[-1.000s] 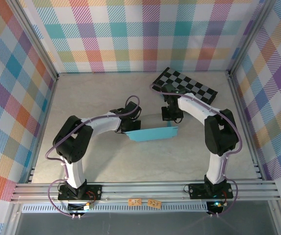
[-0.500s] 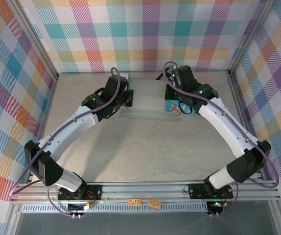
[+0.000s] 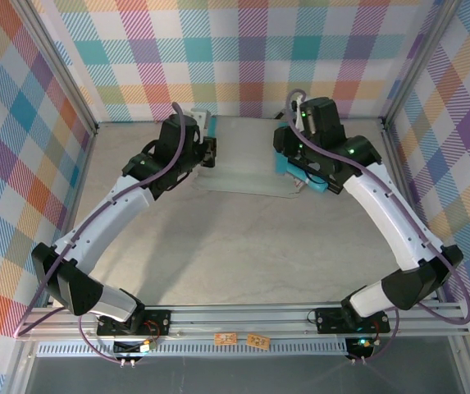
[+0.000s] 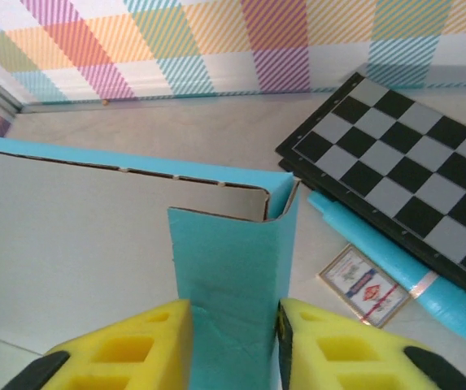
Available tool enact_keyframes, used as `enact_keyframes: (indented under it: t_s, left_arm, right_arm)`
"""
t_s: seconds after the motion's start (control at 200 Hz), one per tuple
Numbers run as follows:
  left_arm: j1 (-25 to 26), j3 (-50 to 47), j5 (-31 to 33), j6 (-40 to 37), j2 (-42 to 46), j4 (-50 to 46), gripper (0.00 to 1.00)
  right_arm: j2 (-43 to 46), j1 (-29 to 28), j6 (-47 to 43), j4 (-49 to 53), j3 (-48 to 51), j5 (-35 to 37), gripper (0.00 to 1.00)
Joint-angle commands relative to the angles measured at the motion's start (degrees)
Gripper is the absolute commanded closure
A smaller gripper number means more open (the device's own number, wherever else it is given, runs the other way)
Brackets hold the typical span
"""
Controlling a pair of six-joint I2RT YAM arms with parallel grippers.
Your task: Fold the paper box
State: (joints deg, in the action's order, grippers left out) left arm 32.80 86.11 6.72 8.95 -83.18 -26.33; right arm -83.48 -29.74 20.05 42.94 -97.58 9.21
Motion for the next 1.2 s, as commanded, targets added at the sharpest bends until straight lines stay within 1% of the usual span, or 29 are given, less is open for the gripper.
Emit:
enact_keyframes:
  t_s: [0.0,0.04,0.095,0.13,0.17,0.29,0.35,0.465,0.55,0.635,0.7,0.82,0.89,0.94,1.085,1.2]
  left_arm:
    - [-0.45,2.23,-1.73,-0.61,1.52,2.33,1.00]
    - [-0.45,2.23,-1.75,-0.60,1.67,2.58,1.00]
    - [-0.45,2.32,-1.64,-0.60,1.78,2.57,1.00]
    - [-0.45,2.57,-1.63,-0.60,1.66,2.51,1.00]
    - [-0.45,3.05,-1.84,-0.60,1.42,2.07,1.00]
    - [-0.61,3.98,-2.57,-0.46,0.86,0.62,1.00]
    - [-0.87,4.48,-3.06,0.13,0.42,-0.34,1.00]
    - [-1.66,5.90,-4.83,0.88,-0.56,-2.17,1.00]
    - [-2.50,6.71,-6.35,1.63,-1.05,-2.83,1.00]
    - [-3.47,7.43,-7.71,2.33,-1.36,-3.03,1.00]
    - [-3.98,8.18,-8.77,2.63,-1.80,-3.57,1.00]
    - [-4.56,9.20,-9.73,2.72,-2.37,-3.79,1.00]
    - [-4.98,9.67,-10.26,2.82,-2.50,-3.91,1.00]
    - [-5.18,9.70,-10.64,2.92,-2.56,-3.74,1.00]
    - [-5.63,9.96,-11.63,2.92,-2.53,-3.87,1.00]
    - [-5.81,9.79,-11.99,2.93,-2.43,-4.04,1.00]
  right_arm:
    - [1.66,1.63,-1.60,-1.36,-0.26,-10.01,0.59]
    - [0.52,2.09,-2.15,0.19,-1.56,-11.47,0.59]
    - [-1.32,2.47,-2.31,3.57,-3.59,-11.00,0.64]
    - [-1.48,2.70,-2.46,3.78,-3.54,-11.26,0.66]
    - [-0.49,3.00,-2.43,2.51,-2.11,-12.12,0.66]
    - [3.16,5.00,-1.86,-3.09,1.34,-20.74,0.56]
    - [3.28,5.76,-2.29,-3.22,-0.11,-24.84,0.52]
    - [2.79,7.57,-1.94,-0.63,-4.94,-29.43,0.45]
    - [4.16,11.07,-0.08,-0.29,-6.03,-31.92,0.42]
    - [6.55,15.18,1.98,-2.49,-4.91,-37.64,0.38]
    - [7.14,17.18,2.70,-3.30,-4.75,-41.78,0.37]
    - [7.04,18.01,1.54,-1.95,-3.55,-44.47,0.38]
    - [8.28,18.28,1.53,-3.17,-0.97,-44.05,0.39]
    - [9.18,18.92,1.28,-4.41,1.07,-44.51,0.43]
    - [8.86,21.80,-1.12,-4.01,4.50,-45.84,0.53]
    - [9.17,26.14,-0.23,-8.88,6.43,-48.69,0.55]
